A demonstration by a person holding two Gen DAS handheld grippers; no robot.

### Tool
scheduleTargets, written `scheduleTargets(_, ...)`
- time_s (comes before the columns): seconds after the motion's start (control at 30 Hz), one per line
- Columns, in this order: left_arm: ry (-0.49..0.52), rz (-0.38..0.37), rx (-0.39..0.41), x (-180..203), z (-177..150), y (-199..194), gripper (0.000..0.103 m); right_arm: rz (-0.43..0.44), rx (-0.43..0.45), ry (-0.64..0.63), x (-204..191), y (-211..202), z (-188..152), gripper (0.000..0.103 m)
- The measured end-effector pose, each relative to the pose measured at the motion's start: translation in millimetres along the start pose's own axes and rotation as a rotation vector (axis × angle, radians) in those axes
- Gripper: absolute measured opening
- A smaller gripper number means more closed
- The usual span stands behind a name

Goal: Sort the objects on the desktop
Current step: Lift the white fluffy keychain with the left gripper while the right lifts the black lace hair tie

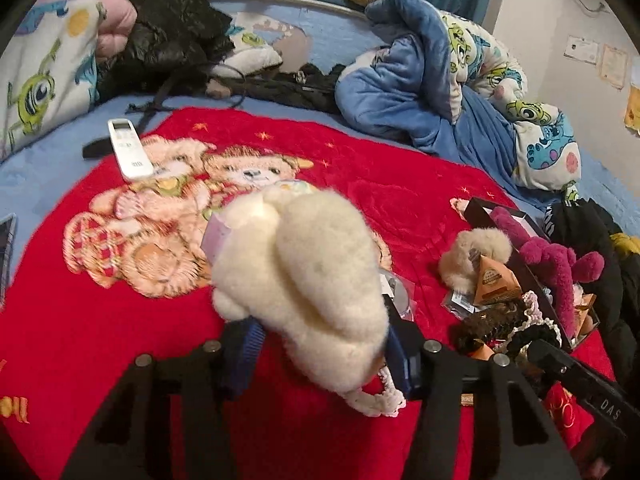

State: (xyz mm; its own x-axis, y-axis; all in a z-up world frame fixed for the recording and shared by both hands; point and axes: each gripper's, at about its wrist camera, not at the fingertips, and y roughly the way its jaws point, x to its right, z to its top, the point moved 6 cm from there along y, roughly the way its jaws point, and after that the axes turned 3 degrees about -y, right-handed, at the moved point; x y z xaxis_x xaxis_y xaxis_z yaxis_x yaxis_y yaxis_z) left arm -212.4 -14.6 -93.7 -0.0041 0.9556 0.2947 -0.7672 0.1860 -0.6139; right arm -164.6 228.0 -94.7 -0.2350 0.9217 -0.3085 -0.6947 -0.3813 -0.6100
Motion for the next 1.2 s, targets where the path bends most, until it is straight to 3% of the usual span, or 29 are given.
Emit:
scheduleTargets(0.37, 0.036, 0.041, 0.078, 1.6, 6.3, -42.6, 0.055, 0.032, 0.058, 0.049, 5.7, -18.1, 7.9, 0.017)
scheduleTargets(0.7, 0.062, 0.006, 0.092, 19.1, 4.5, -63.8, 0.055, 0.050, 0.085, 0.080, 7.6, -30.4, 9.2, 0.017)
scheduleTargets(1.0, 0.119, -0.053, 0.090, 64.6, -5.8, -77.4, 0.056, 0.036, 0.100, 0.072, 12.5, -52.2, 6.0, 0.017)
scheduleTargets(1.2, 0.182, -0.095, 0.069, 108.1, -20.3, -81.6, 0.056, -0.004, 0.127, 0.096, 38.8, -81.4, 3.3, 0.017)
